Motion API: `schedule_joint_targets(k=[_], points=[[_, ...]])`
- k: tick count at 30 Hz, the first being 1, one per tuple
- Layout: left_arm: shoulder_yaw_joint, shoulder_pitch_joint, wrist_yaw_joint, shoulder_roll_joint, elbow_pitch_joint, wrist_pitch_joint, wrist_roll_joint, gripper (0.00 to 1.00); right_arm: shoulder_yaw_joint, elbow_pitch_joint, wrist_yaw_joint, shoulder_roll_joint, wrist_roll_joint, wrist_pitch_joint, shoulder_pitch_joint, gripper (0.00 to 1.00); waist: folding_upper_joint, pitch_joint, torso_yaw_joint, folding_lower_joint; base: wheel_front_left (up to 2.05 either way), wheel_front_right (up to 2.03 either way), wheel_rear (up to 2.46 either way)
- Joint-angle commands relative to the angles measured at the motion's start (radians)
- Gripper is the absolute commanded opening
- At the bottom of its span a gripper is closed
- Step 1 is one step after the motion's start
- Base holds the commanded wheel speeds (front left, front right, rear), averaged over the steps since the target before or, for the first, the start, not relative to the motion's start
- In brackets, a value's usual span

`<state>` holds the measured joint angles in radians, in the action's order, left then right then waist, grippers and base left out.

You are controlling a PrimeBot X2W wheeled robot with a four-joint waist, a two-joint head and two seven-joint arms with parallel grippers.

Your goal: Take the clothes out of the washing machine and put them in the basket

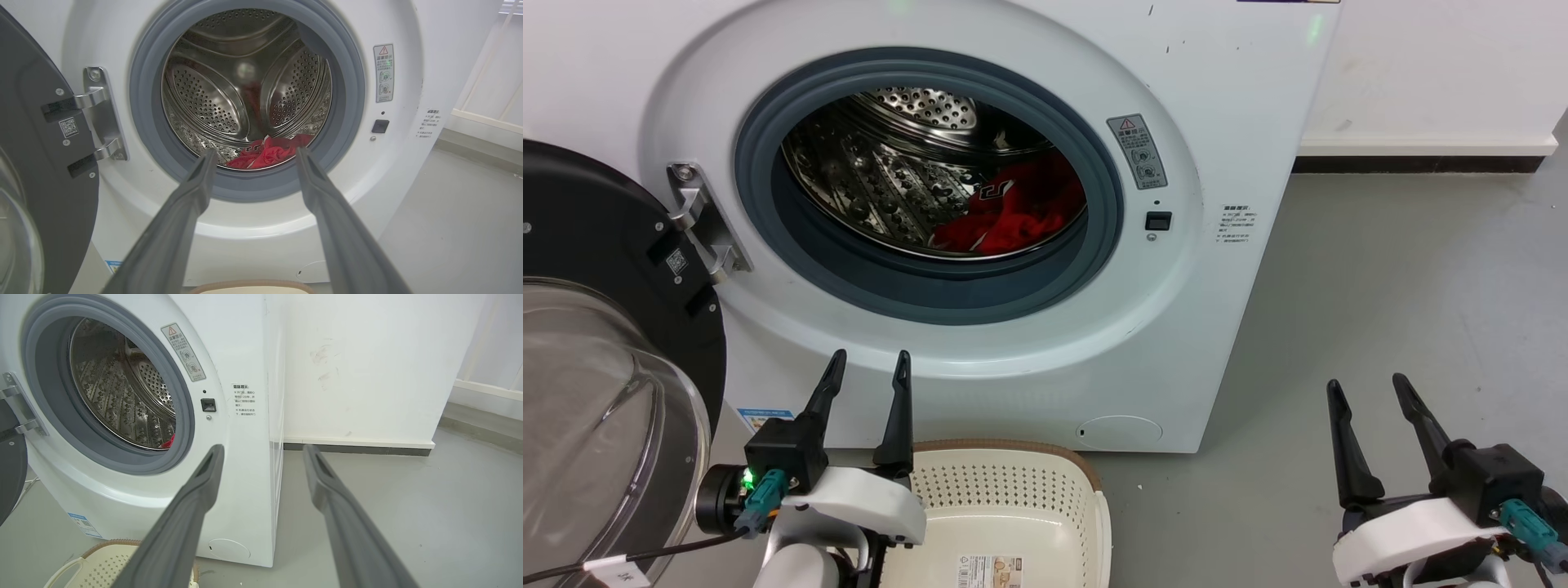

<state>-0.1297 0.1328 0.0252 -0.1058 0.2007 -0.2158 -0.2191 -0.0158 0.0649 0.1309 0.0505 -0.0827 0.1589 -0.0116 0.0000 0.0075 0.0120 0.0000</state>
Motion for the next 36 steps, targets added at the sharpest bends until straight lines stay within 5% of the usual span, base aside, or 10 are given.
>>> schedule_joint_targets(k=[1,22,36], points=[[-0.004,0.02,-0.004,-0.002,-0.001,-0.01,0.02,1.0,0.002,-0.011,0.0,0.0,0.014,0.008,-0.01,1.0,0.0,0.0,0.0,0.0,0.0,0.0,0.0],[0.021,0.013,0.005,0.02,0.029,-0.052,0.15,1.0,0.011,-0.027,0.0,-0.001,0.182,0.03,-0.03,1.0,0.0,0.0,0.006,0.0,0.0,0.0,0.0],[0.043,0.016,0.016,0.036,0.044,-0.051,0.145,1.0,0.008,-0.019,0.0,-0.001,0.162,0.021,-0.028,1.0,0.0,-0.001,0.01,0.0,0.0,0.0,0.0]])
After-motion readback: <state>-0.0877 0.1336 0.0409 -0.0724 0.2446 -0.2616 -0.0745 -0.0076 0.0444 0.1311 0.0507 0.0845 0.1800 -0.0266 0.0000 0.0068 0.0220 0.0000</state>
